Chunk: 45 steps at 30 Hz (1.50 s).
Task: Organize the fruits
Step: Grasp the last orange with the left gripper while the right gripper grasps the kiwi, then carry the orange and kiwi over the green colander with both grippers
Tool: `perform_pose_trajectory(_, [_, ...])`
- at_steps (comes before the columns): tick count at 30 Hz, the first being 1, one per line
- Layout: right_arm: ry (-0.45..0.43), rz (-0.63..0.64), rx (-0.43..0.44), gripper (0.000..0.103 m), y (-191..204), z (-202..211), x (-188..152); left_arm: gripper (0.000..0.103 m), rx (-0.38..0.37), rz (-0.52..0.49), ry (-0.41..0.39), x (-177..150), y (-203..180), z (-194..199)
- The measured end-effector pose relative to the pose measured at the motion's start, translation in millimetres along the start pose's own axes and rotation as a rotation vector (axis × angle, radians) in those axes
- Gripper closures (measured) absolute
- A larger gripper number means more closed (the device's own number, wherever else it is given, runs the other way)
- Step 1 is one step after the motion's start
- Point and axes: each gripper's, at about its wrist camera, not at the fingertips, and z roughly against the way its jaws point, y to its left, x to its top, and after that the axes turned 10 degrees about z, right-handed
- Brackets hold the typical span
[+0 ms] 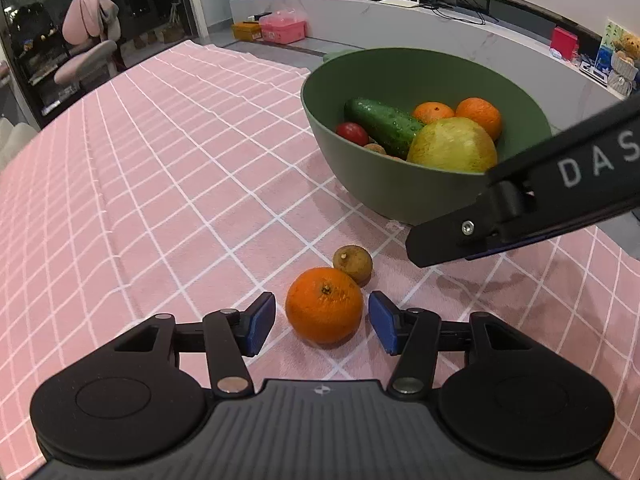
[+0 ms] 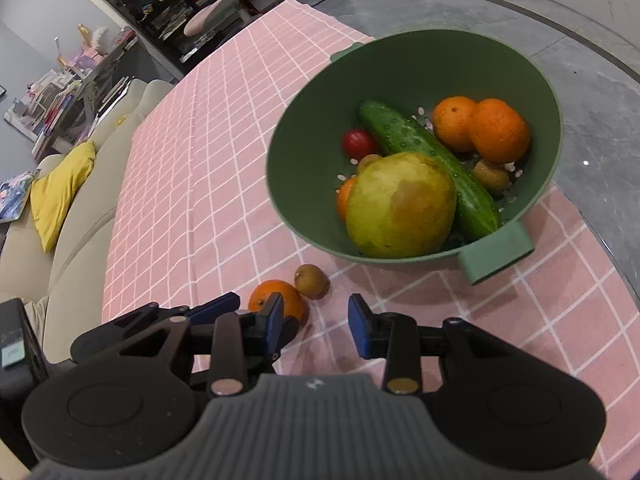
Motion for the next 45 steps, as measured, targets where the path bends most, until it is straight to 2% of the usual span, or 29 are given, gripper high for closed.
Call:
perform_pose_trajectory(3, [-0.002,-0.009,-0.007,0.069,-1.7,-3.8,0.3,0.051,-0.043,0.043,0.012,0.0,6.6,-5.1])
perform_pose_trajectory(7, [-0.001,-0.005,-0.014,0.069,1.9,-11.4,-1.0,0.052,-0.075,0.071,0.027,-1.1,13.7,0.9])
perform_pose_trajectory(13, [-0.005,0.008,-0.026,0.069,12.7,-28.3,-1.9,0.052,-0.051,0.050,0.039,-10.3,26.5,17.3])
perform_pose_trajectory(18, [-0.047,0.107,-0.071,0.069,34.6,-39.8,-0.5,0.052,-0.023,0.065,0.047,-19.8,45.8,29.5])
perform_pose_trajectory(24, [-0.076,0.217,-0.170,0.070,47.4,-58.6,-4.2,0.052,-0.022,0.072,0.063,-29.2,59.5,33.4])
perform_pose_trajectory(28, [-0.058,0.262,-0.207,0.075,47.8,-72.5,-8.0,0.052,-0.040,0.066,0.062,-32.2,60.8,36.4])
perform_pose_trajectory(30, [-0.071,0.302,-0.225,0.083,50.2,-75.0,-9.7,0.052,-0.047,0.068,0.060,-31.6,60.8,37.6])
perform_pose_trajectory(31, [-0.073,0.317,-0.230,0.083,51.5,-76.2,-9.6,0.052,-0.048,0.068,0.060,-31.5,60.8,38.2])
perform_pose_trajectory(40, [-0.054,0.337,-0.203,0.083,55.3,-76.5,-8.5,0.052,-0.056,0.072,0.053,-28.5,59.2,43.0])
perform_pose_trajectory(45, [-0.062,0.354,-0.164,0.083,63.5,-63.8,2.7,0.052,-0.076,0.102,0.022,-22.9,56.5,57.5])
